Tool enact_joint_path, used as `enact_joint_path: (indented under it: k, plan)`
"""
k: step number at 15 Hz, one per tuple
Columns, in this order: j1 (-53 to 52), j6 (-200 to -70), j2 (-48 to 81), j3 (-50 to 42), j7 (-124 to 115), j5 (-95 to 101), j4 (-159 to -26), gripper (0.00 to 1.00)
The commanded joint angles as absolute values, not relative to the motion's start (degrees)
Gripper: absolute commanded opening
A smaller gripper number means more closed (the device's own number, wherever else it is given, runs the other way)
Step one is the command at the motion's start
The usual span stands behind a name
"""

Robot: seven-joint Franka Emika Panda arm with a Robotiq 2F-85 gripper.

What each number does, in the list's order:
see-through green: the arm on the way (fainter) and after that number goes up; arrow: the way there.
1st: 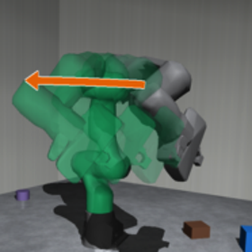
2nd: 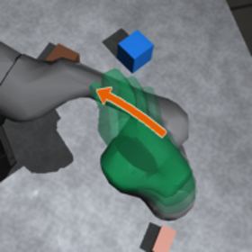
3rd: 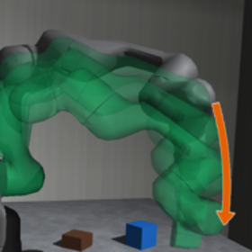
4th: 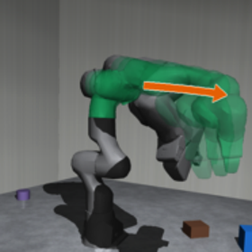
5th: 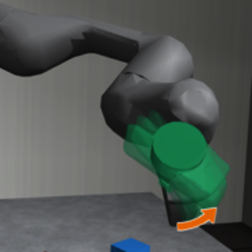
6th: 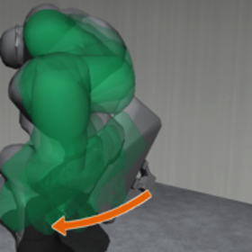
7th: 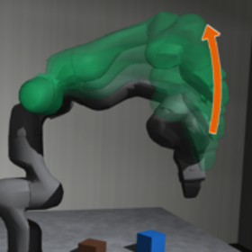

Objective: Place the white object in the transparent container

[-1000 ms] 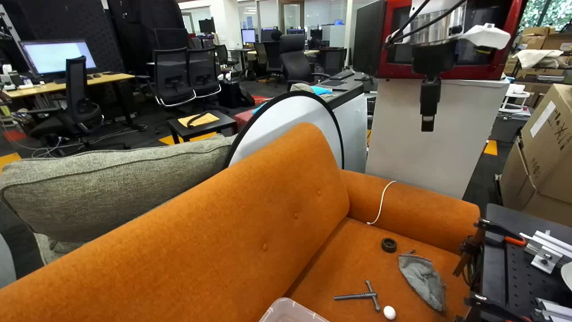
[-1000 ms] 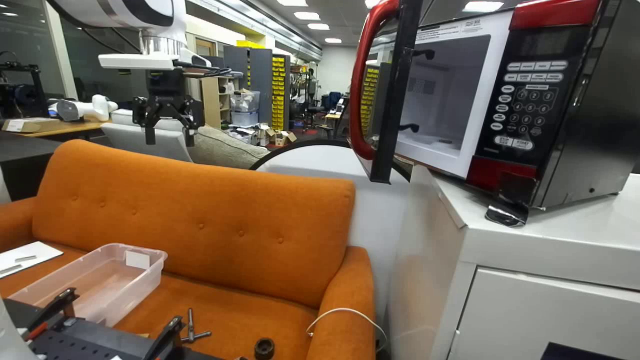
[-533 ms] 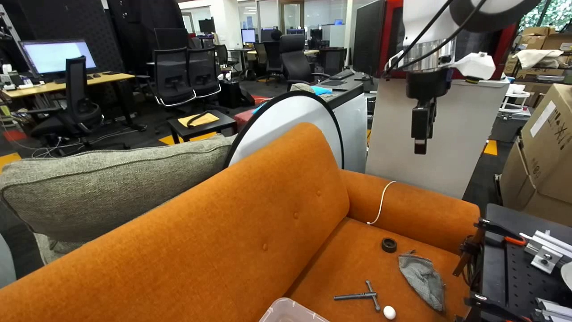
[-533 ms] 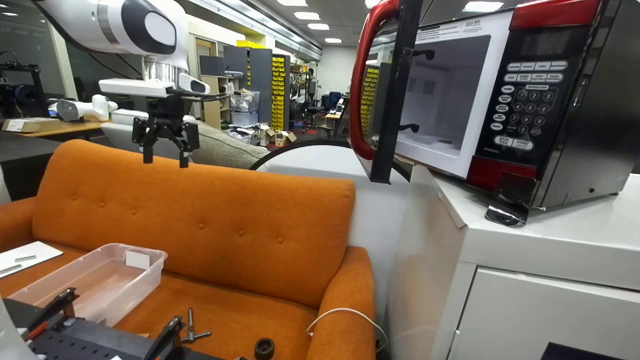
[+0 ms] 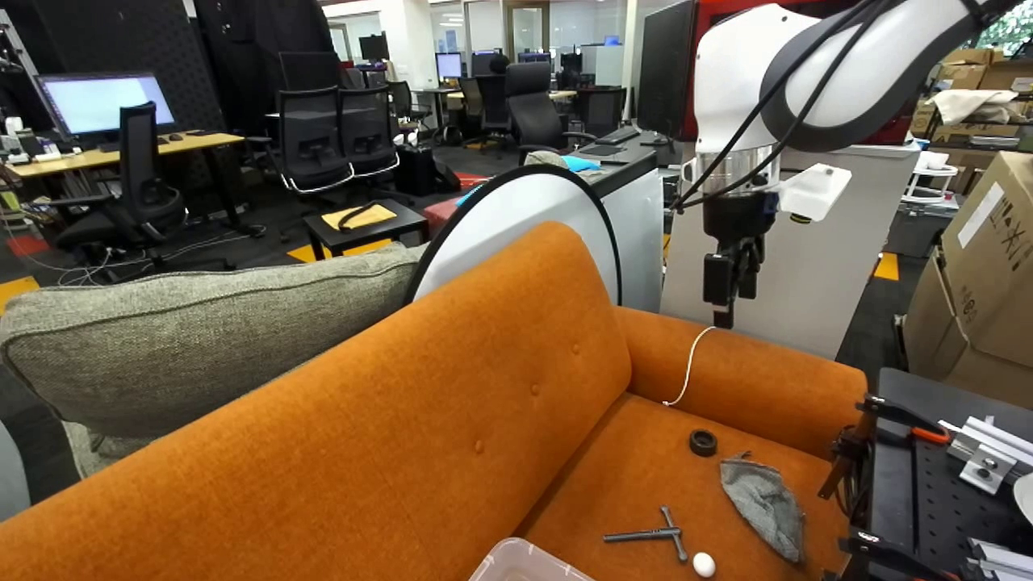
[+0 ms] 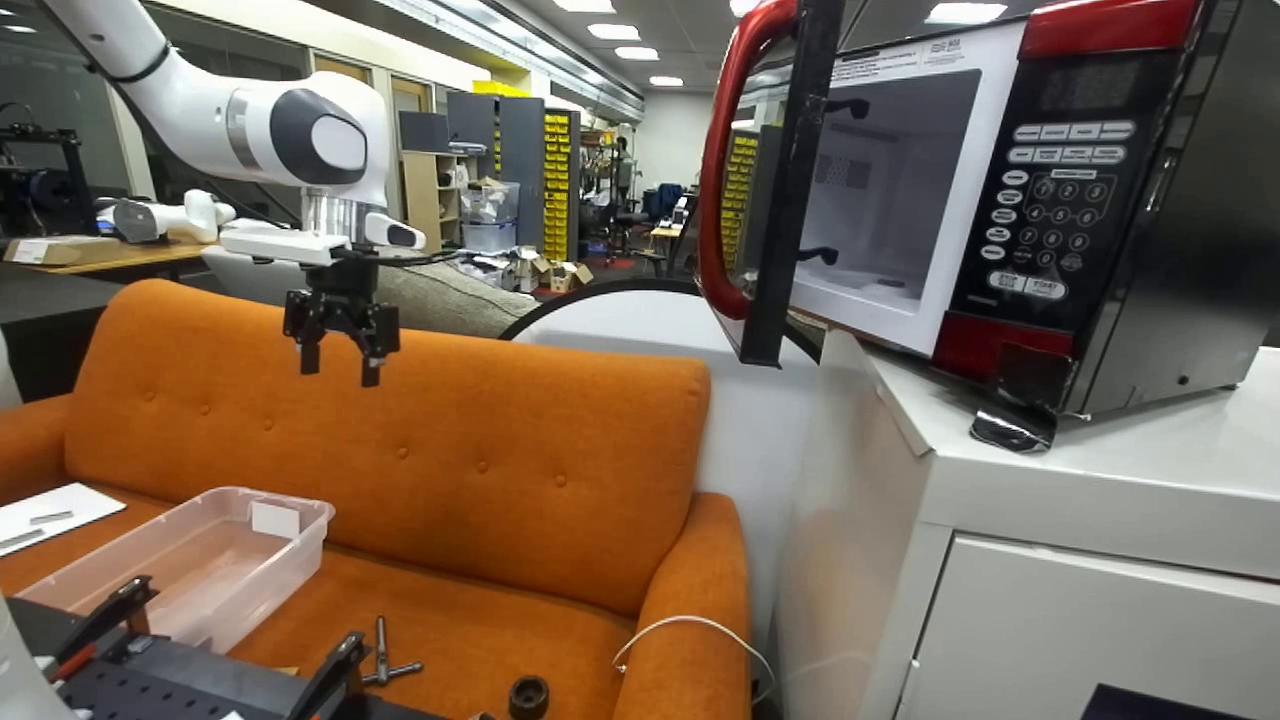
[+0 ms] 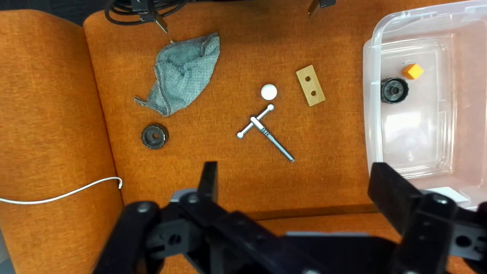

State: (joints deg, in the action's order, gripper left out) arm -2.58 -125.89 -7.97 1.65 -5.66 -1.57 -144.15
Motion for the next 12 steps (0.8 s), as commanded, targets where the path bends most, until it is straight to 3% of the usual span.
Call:
enact_joint_path:
  k: [1,7,12]
  plan:
    - [-2.3,-125.8,-8.5,1.9,-5.6,-1.6,-144.1,1.00]
    - [-2.0,-128.0,-6.7,1.1,-4.9,-4.0,-143.9,1.00]
    - [0.5,-140.2,3.6,-1.9,-4.6,-10.5,-145.1,1.00]
